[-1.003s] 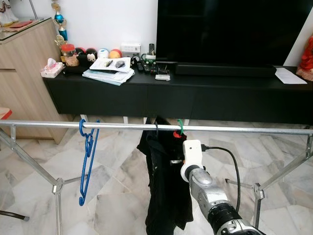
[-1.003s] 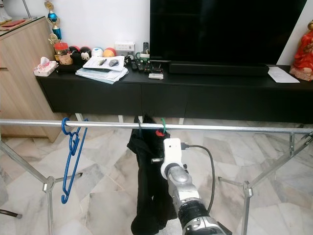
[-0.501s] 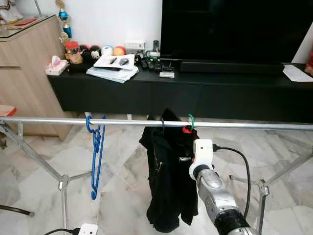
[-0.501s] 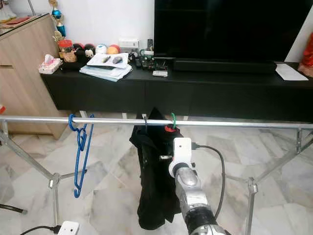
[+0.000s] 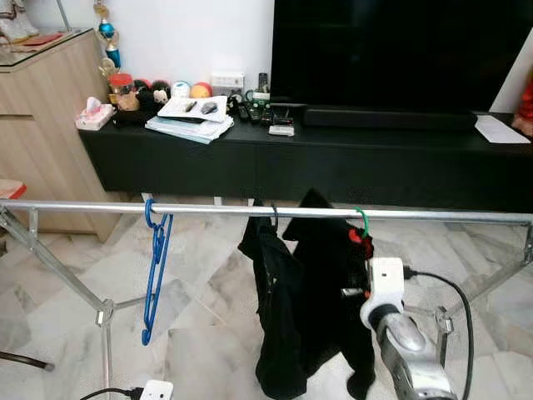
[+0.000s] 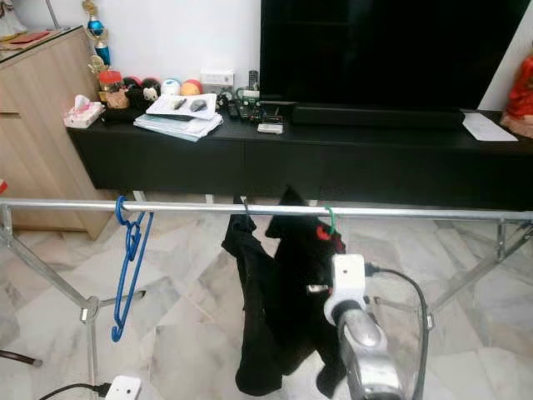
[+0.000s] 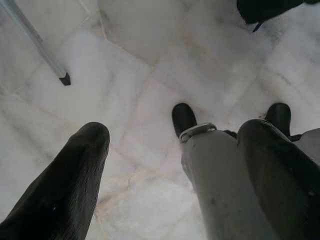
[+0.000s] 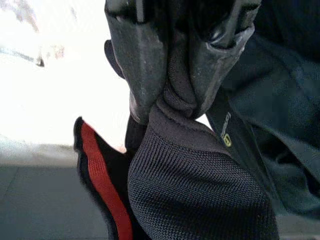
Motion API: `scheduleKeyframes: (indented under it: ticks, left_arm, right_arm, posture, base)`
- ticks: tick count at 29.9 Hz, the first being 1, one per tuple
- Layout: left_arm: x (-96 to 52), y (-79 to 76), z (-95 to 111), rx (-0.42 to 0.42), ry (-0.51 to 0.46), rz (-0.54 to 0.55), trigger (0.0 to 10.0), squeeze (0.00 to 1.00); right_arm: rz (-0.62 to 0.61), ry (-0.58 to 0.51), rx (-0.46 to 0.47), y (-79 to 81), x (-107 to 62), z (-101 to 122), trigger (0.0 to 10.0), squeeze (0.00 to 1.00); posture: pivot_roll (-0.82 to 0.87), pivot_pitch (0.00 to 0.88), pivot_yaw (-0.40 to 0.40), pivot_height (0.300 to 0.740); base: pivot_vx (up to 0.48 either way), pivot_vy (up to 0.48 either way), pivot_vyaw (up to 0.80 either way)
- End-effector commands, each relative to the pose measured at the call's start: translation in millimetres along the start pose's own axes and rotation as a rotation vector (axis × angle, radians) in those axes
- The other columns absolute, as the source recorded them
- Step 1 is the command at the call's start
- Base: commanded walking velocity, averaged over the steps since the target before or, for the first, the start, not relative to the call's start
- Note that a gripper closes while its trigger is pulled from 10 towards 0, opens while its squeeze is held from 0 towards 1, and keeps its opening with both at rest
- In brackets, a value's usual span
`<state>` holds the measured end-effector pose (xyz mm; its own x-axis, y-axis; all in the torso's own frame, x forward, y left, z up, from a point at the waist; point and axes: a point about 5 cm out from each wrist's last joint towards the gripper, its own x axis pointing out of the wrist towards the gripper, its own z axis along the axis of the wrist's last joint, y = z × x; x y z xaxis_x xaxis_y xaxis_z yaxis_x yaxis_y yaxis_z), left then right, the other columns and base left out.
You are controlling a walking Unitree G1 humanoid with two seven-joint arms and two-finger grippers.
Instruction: Hang hanger
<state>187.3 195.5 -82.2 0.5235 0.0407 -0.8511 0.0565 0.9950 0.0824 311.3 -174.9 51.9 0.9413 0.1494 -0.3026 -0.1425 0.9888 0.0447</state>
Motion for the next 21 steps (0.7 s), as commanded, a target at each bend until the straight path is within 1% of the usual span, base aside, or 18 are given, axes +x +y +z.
scheduleKeyframes:
  ticks: [1,2,3,4,5,6,7,8,10,11,12,13,17,21]
  left_arm:
    - [0.9,-2.4,7,0.008,-0.018,-0.001,10.0,0.0]
    - [1.1,-2.8,9,0.006,-0.021,-0.001,10.0,0.0]
    - [1.3,-2.9,11,0.003,-0.024,0.0,10.0,0.0]
    - [1.3,-2.9,11,0.003,-0.024,0.0,10.0,0.0]
    - [1.5,-2.8,13,-0.003,-0.03,0.004,10.0,0.0]
    - [1.6,-2.6,15,-0.011,-0.034,0.007,10.0,0.0]
    - [1.6,-2.3,15,-0.016,-0.037,0.009,10.0,0.0]
    - [1.6,-1.9,16,-0.022,-0.04,0.012,10.0,0.0]
    - [1.7,-1.6,17,-0.025,-0.041,0.013,10.0,0.0]
    - [1.7,-1.0,18,-0.022,-0.043,0.013,10.0,0.0]
    - [1.7,-0.8,18,-0.02,-0.043,0.013,10.0,0.0]
    - [1.7,-0.6,18,-0.023,-0.043,0.015,10.0,0.0]
    - [1.4,0.8,16,-0.058,-0.046,0.028,10.0,0.0]
    - [0.9,1.3,13,-0.077,-0.052,0.03,10.0,0.0]
  right_arm:
    - [-0.004,-0.025,0.044,-5.5,-0.3,3,0.0,0.0]
    - [-0.006,-0.013,0.064,-7.2,-0.2,0,0.0,0.0]
    - [-0.04,0.022,0.105,-12.9,-0.6,-12,0.0,0.0]
    - [-0.04,0.022,0.105,-12.9,-0.6,-12,0.0,0.0]
    - [-0.091,0.078,0.153,-19.8,-2.1,-28,0.0,0.0]
    - [-0.116,0.11,0.158,-21.6,-2.8,-35,0.9,0.0]
    - [-0.126,0.126,0.156,-22.2,-3.0,-38,0.9,0.0]
    - [-0.137,0.151,0.164,-21.9,-3.4,-43,1.3,0.0]
    - [-0.141,0.164,0.17,-21.4,-3.6,-46,1.3,0.0]
    - [-0.166,0.204,0.181,-20.8,-5.6,-55,8.4,0.0]
    - [-0.177,0.216,0.183,-20.9,-6.3,-57,9.5,0.0]
    - [-0.193,0.233,0.188,-20.9,-7.6,-61,10.0,0.0]
    - [-0.226,0.251,0.206,-19.6,-11.2,-69,10.0,0.0]
    - [-0.225,0.211,0.202,-18.2,-10.9,-67,10.0,0.0]
  posture:
    - [-0.1,0.0,-0.036,0.74]
    - [-0.1,0.0,-0.04,0.74]
    - [-0.09,0.0,-0.04,0.74]
    - [-0.09,0.0,-0.04,0.74]
    - [-0.09,0.0,-0.041,0.74]
    - [-0.08,0.0,-0.04,0.74]
    - [-0.08,0.0,-0.038,0.74]
    - [-0.08,0.0,-0.035,0.74]
    - [-0.08,0.0,-0.035,0.74]
    - [-0.07,0.0,-0.032,0.74]
    - [-0.07,0.0,-0.032,0.74]
    - [-0.06,0.0,-0.032,0.74]
    - [-0.04,0.016,-0.029,0.74]
    - [-0.06,0.037,-0.016,0.74]
  base:
    - [0.0,0.0,0.0]
    - [0.0,0.0,0.0]
    - [0.0,0.0,0.0]
    - [0.0,0.0,0.0]
    - [0.0,0.0,0.0]
    - [0.0,0.0,0.0]
    - [0.0,0.0,0.0]
    - [0.0,0.0,0.0]
    - [0.0,0.0,0.0]
    - [0.0,0.0,0.0]
    - [0.0,0.0,0.0]
    - [0.0,0.0,0.0]
    - [0.0,0.0,0.0]
    - [0.0,0.0,0.0]
